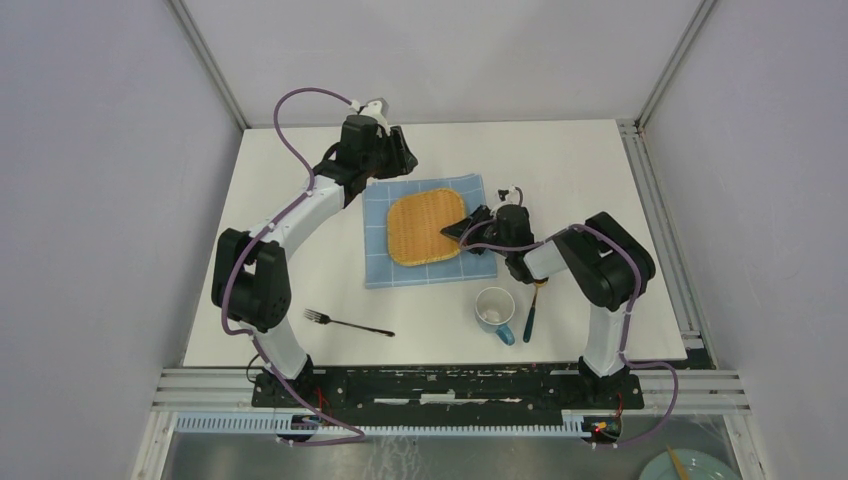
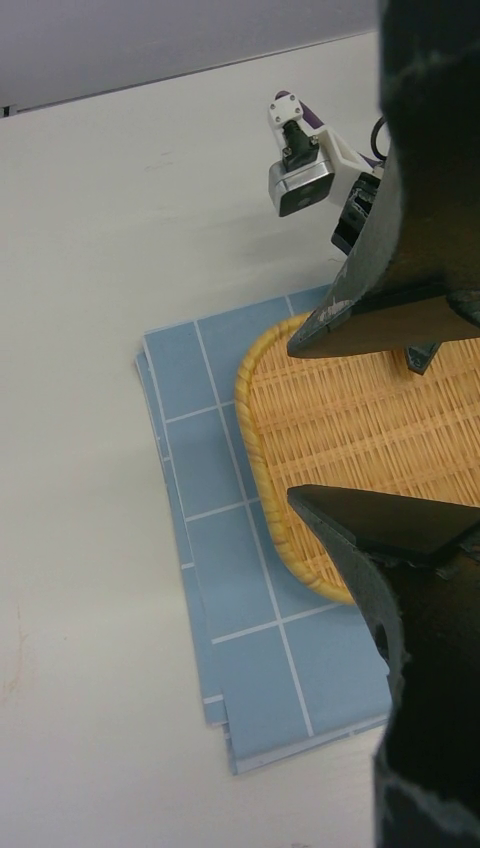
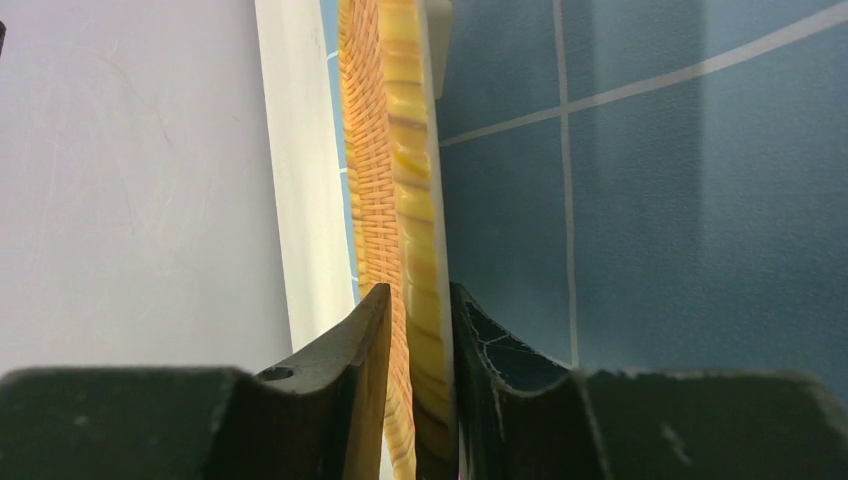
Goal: Set the dinner table for one person
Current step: Place the plate on the napkin.
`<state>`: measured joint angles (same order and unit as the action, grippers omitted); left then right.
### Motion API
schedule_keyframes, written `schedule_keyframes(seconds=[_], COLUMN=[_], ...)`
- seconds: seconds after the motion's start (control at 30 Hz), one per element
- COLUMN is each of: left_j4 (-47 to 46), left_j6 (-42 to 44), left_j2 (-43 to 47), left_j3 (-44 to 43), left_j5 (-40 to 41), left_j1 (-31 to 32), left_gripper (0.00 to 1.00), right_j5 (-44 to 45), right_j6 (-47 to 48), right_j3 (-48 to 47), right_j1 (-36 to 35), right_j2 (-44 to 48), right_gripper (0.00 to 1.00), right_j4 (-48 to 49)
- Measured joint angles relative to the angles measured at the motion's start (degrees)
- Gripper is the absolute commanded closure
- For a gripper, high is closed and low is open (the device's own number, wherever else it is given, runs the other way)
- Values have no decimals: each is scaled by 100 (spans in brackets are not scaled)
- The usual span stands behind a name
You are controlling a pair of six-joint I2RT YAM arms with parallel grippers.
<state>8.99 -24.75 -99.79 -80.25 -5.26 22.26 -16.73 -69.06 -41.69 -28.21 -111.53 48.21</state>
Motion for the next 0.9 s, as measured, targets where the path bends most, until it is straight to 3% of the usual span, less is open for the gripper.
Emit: schedule_keyframes(seconds=[0.9], left_j4=[-28], left_j6=[0], left_j2=[0], left_j3=[9], left_j5=[-90], left_j1=[0], left_gripper=[43], right_j5=[0], right_j6=[173], right_j3=[286], right_j1=[214], right_j2=[498], right_gripper=[66], right_j4=[-428])
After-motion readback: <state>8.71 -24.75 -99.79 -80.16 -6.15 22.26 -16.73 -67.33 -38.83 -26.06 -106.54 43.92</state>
